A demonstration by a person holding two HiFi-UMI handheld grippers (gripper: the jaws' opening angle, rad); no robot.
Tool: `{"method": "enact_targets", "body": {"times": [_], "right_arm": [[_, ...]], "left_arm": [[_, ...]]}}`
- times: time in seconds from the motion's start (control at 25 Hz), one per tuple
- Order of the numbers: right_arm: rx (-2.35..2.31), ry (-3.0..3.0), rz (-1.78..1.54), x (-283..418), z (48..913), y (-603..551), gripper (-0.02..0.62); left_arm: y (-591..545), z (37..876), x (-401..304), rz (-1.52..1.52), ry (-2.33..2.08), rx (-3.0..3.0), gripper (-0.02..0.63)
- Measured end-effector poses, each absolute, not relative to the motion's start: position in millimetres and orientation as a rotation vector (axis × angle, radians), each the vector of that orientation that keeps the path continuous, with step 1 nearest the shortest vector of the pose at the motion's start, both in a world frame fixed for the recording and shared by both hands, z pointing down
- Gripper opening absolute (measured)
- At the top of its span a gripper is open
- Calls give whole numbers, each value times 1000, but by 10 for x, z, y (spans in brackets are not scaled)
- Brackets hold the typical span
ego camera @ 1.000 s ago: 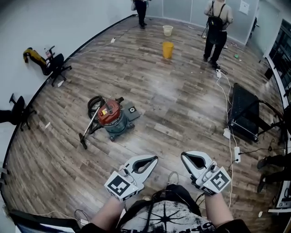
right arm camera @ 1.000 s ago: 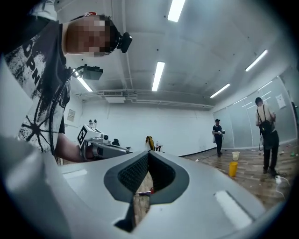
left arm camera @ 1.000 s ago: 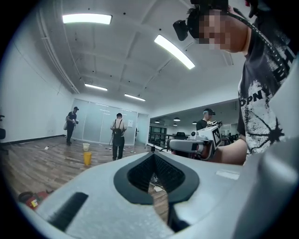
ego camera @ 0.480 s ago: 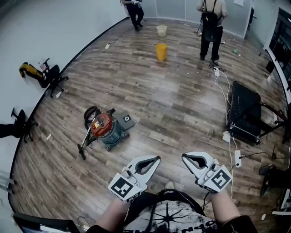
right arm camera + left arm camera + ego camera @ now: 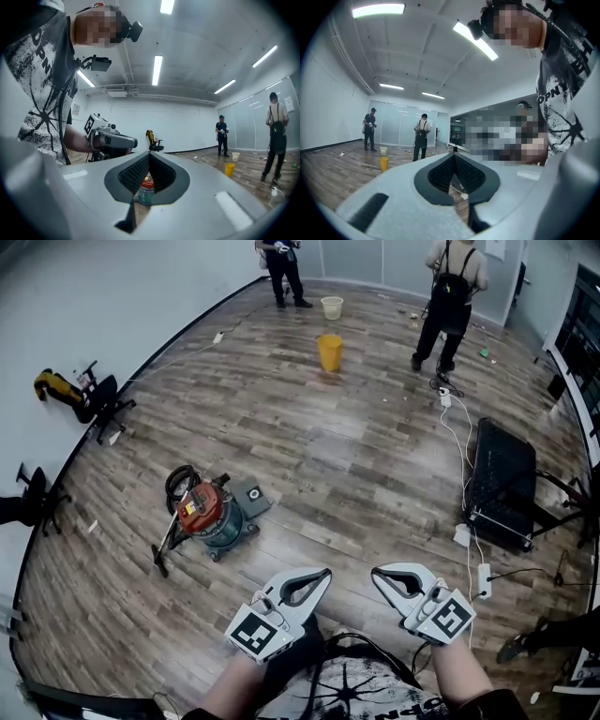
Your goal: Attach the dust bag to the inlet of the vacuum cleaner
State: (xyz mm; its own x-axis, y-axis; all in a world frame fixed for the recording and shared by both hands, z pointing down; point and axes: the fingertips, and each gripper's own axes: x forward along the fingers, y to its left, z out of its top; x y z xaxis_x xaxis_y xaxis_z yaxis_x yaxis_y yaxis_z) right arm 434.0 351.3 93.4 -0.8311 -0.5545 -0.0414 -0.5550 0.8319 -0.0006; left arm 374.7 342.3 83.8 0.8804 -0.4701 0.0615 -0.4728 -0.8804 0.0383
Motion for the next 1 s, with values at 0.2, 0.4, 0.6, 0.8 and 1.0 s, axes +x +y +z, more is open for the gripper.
{"method": "enact_targets", "body": {"times": [0.2,0.4,0.6,0.8,1.0], "right_arm": [[-918,2977,51,4155,901,3041,5],[-929,3003,65,3938,879,2395,5],[-965,2970,93,3638,746,1697,5],[-1007,2952,113,3394,757,1165,5],[-1046,2929,107,3258,753,717,5]], "left_arm": [[2972,998,3564,69,-758,2939,2],[2382,1068,3392,53,-693,2876,0],[1729,955,3177,50,-657,2964,0],[1175,904,2878,39,-654,3009,0],[779,1045,2675,118,-609,2985,0]]}}
